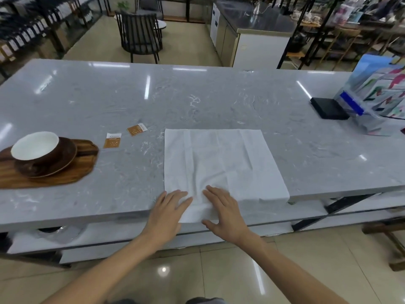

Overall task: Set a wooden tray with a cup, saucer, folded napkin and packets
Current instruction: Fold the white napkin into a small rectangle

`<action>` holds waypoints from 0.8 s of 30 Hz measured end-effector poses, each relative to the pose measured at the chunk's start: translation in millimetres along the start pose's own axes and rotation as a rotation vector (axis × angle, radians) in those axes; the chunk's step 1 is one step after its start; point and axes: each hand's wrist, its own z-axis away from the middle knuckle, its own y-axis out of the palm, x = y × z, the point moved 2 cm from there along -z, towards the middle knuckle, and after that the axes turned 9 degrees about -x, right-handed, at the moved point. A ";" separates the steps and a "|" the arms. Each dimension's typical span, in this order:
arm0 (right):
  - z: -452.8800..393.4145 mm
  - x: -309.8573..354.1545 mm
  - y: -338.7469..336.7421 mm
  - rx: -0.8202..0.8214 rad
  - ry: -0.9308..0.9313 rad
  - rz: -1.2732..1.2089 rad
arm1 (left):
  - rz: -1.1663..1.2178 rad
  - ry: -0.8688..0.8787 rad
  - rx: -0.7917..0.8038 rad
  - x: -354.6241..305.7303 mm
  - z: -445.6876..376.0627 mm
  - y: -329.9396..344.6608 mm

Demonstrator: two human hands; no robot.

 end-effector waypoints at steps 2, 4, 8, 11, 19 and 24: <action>-1.2 0.2 1.3 0.000 0.010 -0.004 | 0.149 0.001 -0.066 7.1 -2.0 -12.5; -2.4 2.3 2.8 0.019 0.023 0.022 | 0.241 -0.010 -0.082 8.5 -6.5 -24.2; -4.0 8.0 1.6 -0.017 0.014 0.022 | 0.424 -0.082 -0.096 10.8 -12.3 -39.3; -4.4 6.6 -12.5 -0.069 -0.004 -0.101 | 0.551 -0.171 -0.119 17.2 -20.2 -53.5; 6.4 -27.5 -92.6 -0.055 0.064 -0.072 | 0.627 -0.241 -0.059 34.5 -46.2 -86.3; 17.2 -50.1 -129.5 -0.026 0.169 0.076 | 0.599 -0.232 0.090 38.9 -52.1 -87.0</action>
